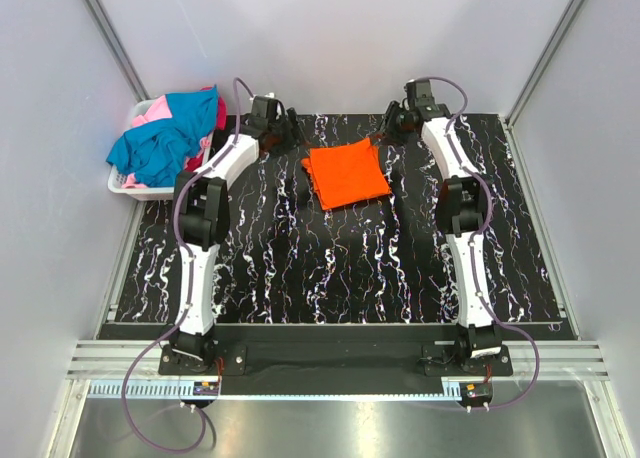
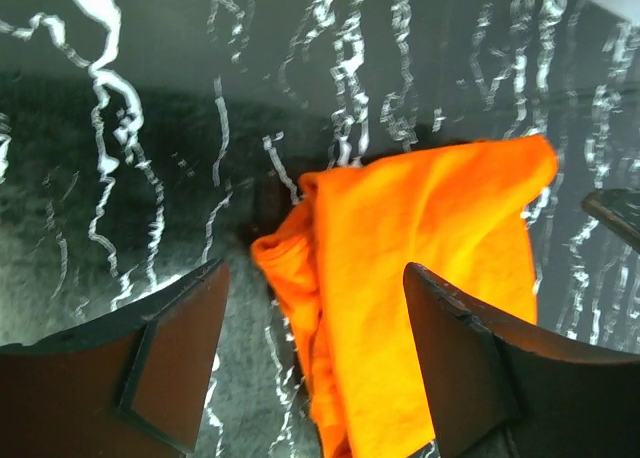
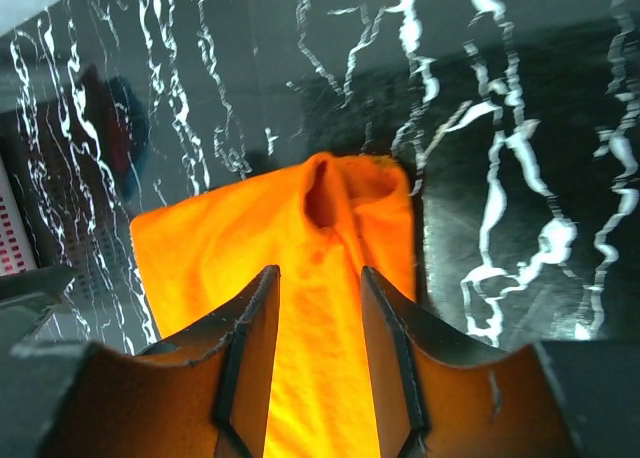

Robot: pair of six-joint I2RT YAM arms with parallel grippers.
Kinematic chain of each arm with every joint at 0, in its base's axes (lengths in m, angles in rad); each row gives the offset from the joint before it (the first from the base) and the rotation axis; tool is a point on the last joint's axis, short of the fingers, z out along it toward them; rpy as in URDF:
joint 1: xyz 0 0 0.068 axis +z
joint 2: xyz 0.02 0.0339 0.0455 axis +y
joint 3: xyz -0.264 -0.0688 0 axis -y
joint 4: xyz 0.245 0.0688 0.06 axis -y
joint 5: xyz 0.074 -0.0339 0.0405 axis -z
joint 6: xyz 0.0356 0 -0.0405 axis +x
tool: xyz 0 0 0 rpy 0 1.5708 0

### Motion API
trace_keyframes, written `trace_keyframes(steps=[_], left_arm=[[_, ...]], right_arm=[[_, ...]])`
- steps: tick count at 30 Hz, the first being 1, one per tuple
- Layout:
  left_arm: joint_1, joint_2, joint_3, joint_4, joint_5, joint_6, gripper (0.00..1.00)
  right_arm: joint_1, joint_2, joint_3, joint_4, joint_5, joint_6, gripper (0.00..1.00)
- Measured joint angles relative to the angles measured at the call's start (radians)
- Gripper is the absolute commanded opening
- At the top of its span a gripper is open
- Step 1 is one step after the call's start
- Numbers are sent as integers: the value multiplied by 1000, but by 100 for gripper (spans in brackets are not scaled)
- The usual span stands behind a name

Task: Fold and stack the t-shirts
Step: Fold the tshirt

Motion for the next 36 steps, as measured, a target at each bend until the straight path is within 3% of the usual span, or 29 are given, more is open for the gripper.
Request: trace_keyframes(steps=[5,13,18,24,36], left_arm=[[-11,-34,-59,33,66,-24,72],[-63,-94,-157,2,198,-97,53],[-117,-97,-158,-30,223,-110,45],[-158,-96,-152,-87,214,-114,37],[-158,-67,-142,-254,47,-105,38]], right_arm=[[-12,-31,-81,6,-13,-13,43],[13,-130,-315,-2,-82,-48,38],[56,-161,-348,2,-105,-63,36],[90,-191,-382,3,-86,-77,33],[104,-285,-599,20,34,-31,25]])
